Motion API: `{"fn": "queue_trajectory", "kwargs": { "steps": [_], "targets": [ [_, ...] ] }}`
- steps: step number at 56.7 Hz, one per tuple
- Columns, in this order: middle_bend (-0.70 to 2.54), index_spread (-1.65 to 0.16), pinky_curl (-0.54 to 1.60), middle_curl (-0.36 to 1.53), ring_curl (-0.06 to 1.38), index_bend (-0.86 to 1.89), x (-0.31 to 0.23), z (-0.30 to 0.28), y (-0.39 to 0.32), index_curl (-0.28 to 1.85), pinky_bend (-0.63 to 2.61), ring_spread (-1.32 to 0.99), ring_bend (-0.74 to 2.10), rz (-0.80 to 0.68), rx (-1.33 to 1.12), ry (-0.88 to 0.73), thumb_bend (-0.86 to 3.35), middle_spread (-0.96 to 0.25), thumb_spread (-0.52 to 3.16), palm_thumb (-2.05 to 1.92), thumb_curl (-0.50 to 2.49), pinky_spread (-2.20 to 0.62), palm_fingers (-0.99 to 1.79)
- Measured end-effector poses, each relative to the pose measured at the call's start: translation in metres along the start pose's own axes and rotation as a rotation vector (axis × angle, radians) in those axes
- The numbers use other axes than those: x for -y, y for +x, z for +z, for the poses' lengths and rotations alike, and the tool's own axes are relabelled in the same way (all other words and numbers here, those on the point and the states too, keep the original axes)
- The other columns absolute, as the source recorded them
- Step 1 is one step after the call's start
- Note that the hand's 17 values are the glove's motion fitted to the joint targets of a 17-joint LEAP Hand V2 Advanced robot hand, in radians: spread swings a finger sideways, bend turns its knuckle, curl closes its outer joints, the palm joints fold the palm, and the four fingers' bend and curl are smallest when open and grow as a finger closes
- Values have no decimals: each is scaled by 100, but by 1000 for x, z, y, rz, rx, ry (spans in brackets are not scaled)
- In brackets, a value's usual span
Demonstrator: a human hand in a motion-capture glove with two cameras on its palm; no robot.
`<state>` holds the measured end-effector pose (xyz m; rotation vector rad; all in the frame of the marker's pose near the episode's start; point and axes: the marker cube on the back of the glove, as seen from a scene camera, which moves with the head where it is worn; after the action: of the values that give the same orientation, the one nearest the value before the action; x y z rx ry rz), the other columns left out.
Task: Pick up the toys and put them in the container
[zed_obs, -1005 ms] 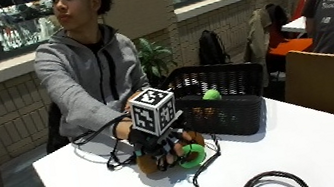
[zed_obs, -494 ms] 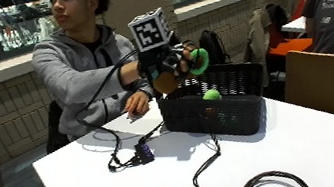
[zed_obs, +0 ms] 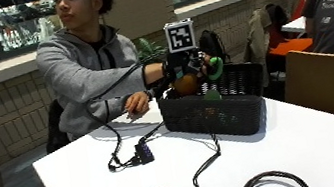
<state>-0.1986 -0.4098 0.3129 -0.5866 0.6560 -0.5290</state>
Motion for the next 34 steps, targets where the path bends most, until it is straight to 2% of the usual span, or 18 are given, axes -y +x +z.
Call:
{"fn": "queue_trajectory", "kwargs": {
  "steps": [8, 9, 11, 12, 13, 14, 19, 23, 28, 34],
  "targets": [
    [33, -30, 45, 98, 56, 12, -5, 6, 15, 18, 127, -27, 141, 30, -59, -134, 0, -27, 115, 60, 74, -31, 56],
    [19, -30, 44, 93, 53, 11, -6, 5, 15, 18, 124, -26, 134, 37, -51, -151, -9, -23, 115, 46, 69, -27, 24],
    [13, -29, 48, 91, 55, 10, -8, 5, 17, 21, 129, -23, 128, 63, -53, -167, -13, -18, 115, 32, 63, -22, 0],
    [9, -29, 49, 88, 53, 10, -10, 4, 19, 21, 131, -21, 119, 71, -63, -165, -15, -15, 114, 23, 60, -18, -21],
    [9, -29, 47, 86, 52, 9, -12, 4, 21, 20, 131, -20, 117, 69, -75, -158, -13, -13, 114, 20, 59, -16, -21],
    [8, -28, 46, 82, 48, 7, -15, 3, 23, 19, 130, -18, 107, 56, -81, -147, -13, -10, 113, 15, 57, -13, -35],
    [10, -27, 41, 73, 39, 7, -36, -4, 38, 17, 126, -13, 90, 24, -20, -102, -7, -3, 112, 4, 51, -6, -33],
    [13, -26, 39, 67, 35, 6, -60, -2, 75, 16, 123, -11, 85, 8, -94, -91, -5, 0, 112, 1, 48, -3, -28],
    [15, -26, 37, 62, 34, 7, -85, 0, 121, 15, 118, -10, 83, 252, -52, -76, -3, 2, 113, -1, 45, 0, -21],
    [19, -26, 36, 59, 33, 9, -119, 10, 186, 14, 115, -10, 83, 447, 51, -55, -1, 3, 115, 1, 43, 0, -12]
  ]
}}
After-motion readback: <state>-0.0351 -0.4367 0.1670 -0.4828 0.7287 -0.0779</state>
